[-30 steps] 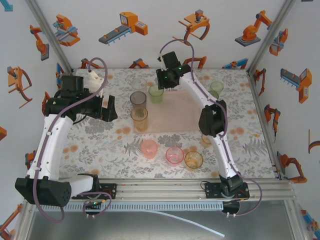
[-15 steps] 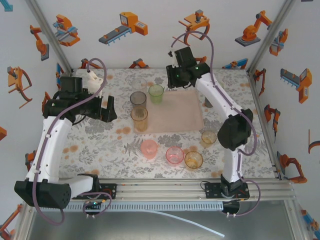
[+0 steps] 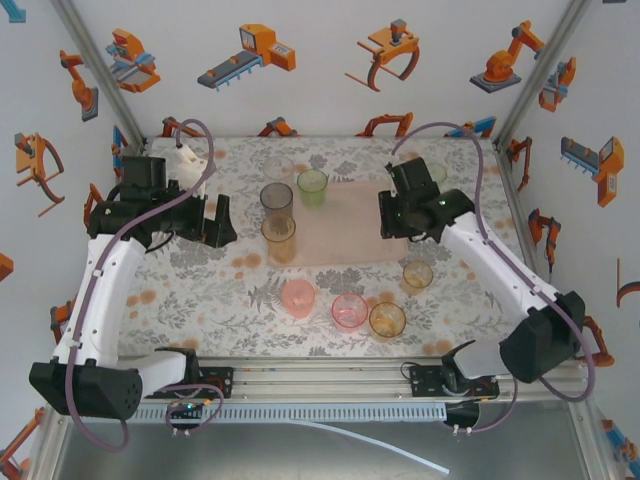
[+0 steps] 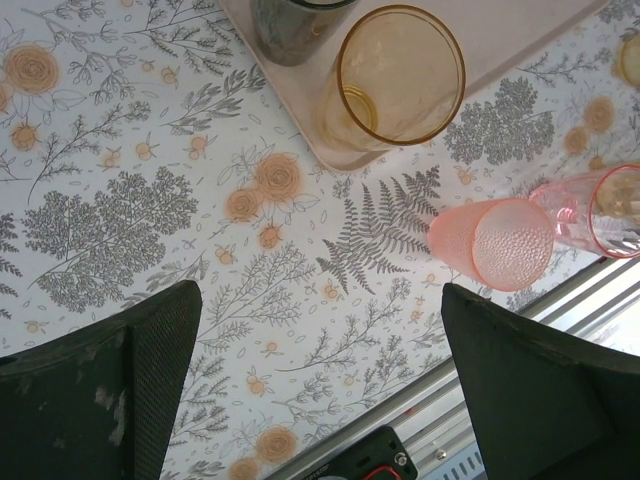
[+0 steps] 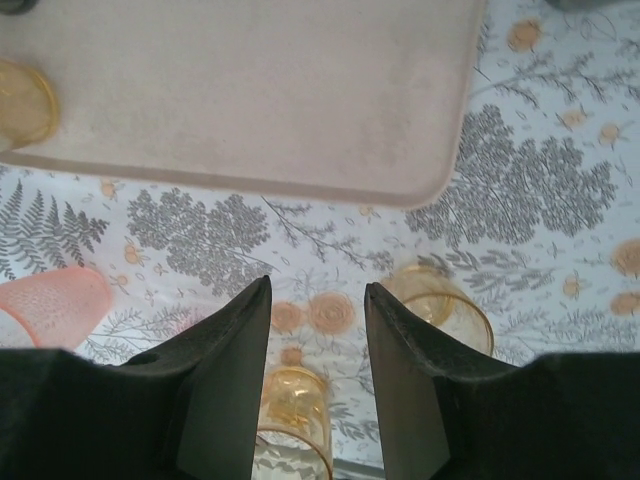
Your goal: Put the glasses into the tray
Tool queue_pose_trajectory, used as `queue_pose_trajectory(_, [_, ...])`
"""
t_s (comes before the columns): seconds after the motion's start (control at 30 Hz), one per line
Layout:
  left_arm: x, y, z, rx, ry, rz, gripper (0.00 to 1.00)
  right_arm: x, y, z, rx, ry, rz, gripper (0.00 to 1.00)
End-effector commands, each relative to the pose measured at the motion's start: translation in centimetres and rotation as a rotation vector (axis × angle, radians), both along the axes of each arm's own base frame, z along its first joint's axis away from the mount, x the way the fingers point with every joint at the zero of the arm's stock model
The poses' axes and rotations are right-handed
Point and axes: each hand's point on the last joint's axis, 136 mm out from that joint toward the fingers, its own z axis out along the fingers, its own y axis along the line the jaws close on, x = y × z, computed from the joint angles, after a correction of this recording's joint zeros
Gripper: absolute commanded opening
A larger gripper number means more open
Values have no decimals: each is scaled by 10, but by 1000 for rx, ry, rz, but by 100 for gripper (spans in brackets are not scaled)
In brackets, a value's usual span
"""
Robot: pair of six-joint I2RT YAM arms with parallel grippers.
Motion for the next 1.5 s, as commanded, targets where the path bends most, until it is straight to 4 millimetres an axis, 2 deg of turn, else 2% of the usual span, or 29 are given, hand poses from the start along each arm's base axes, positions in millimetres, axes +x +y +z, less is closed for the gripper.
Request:
queue_pose_trajectory(0.0, [-4,-3,4,-30,-2,-7,97,-11,-29,4,-29,-19,-122,43])
queue_pose_trajectory(0.23, [-5,0,-1,-17,1,2,97,-31,-55,-15,-28,25,-215,43])
queue_pose_trajectory(0.53, [0,2,-6,-5,17,14,97,-36,-88,-22,-36,52,-312,43])
queue_pose_trajectory(0.97, [8,-4,-11,-32,54,-1,97,-40,-95,-43,-28,95,-336,44])
queue_pose_trajectory(1.13, [8,-3,-11,-26,59,1,97,-42,-106,-58,-68,121,-391,44])
queue_pose_trajectory(1.47, [7,-4,-12,-33,68,-2,97,-48,-113,-81,-64,155,-422,43])
